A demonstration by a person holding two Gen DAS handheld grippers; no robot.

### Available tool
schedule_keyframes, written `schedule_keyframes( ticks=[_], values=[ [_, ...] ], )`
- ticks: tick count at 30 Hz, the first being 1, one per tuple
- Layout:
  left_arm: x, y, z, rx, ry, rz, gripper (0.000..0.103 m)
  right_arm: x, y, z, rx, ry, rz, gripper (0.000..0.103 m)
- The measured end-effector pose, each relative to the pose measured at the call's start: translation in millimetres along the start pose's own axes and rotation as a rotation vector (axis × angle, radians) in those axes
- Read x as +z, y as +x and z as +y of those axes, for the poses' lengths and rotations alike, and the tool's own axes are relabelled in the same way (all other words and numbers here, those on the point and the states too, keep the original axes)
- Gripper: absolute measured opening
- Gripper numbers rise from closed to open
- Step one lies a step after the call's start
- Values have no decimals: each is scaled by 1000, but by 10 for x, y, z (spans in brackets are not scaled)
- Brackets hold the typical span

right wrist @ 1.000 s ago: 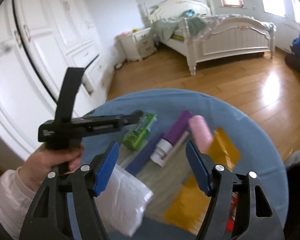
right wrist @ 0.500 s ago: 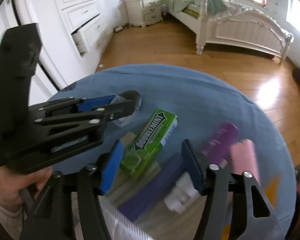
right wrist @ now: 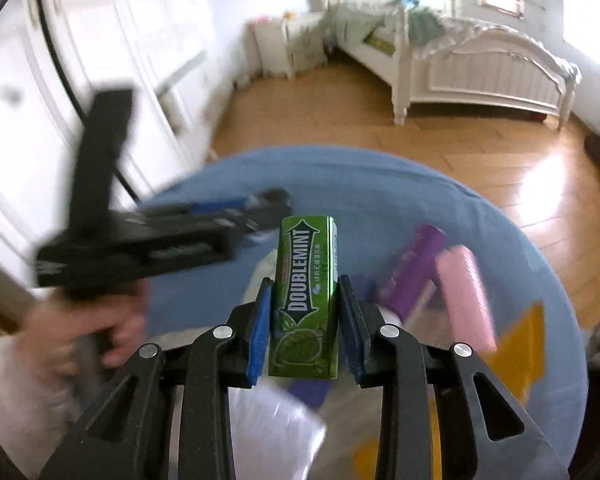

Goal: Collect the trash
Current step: 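Grasp the clear plastic cap with the left tool while the right tool grasps the green Doublemint gum pack, then carry the clear cap and gum pack to the bin and release both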

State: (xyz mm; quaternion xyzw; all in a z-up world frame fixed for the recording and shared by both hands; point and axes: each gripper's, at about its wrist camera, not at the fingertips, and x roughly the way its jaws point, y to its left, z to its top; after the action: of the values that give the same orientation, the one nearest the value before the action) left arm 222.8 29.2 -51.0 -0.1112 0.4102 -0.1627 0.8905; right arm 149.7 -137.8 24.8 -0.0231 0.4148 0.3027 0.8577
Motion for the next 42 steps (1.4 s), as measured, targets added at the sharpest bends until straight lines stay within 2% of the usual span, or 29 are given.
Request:
schedule_keyframes(
  ticks=[2, 4, 5, 6, 7, 8, 11, 13, 17, 22, 25, 28, 32, 36, 42],
  values=[
    [3, 60, -135, 60, 61, 21, 78, -149, -246, -102, 19, 47, -43, 32],
    [-1, 108, -227, 129, 108, 36, 73, -263, -397, -180, 21, 78, -64, 32],
    [-3, 120, -247, 163, 122, 40, 68, -342, -485, -229, 21, 101, -72, 32],
    [-5, 137, -277, 235, 151, 43, 53, -378, -529, -258, 24, 114, -75, 32],
    [-8, 141, -284, 277, 164, 43, 39, -431, -588, -289, 25, 125, -82, 32],
    [-4, 137, -264, 295, 164, 42, 39, -478, -626, -309, 24, 131, -88, 32],
    [5, 74, -166, 261, 125, 28, 39, -612, -769, -408, 30, 153, -103, 32],
    [-29, -48, -146, 224, 113, -9, 39, -680, -875, -493, 35, 168, -127, 32],
    [-172, -388, -357, 132, 90, -74, 39, -779, -1139, -677, 24, 185, -208, 32],
    [-217, -836, -1129, -12, 171, -170, 39, -1002, -1586, -927, -61, 227, -335, 32],
    [-226, -931, -1741, -116, 249, -197, 39, -1180, -1917, -1169, -154, 241, -413, 32],
    [-225, -850, -2199, -217, 278, -188, 39, -1406, -2214, -1440, -270, 258, -454, 32],
    [-310, -547, -2763, -283, 330, -143, 39, -1745, -2431, -1850, -394, 295, -448, 32],
    [-447, -210, -3214, -351, 356, -81, 39, -2037, -2468, -2177, -451, 329, -420, 32],
    [-606, 113, -3563, -375, 382, -21, 39, -2198, -2320, -2429, -487, 353, -389, 32]
  ],
)
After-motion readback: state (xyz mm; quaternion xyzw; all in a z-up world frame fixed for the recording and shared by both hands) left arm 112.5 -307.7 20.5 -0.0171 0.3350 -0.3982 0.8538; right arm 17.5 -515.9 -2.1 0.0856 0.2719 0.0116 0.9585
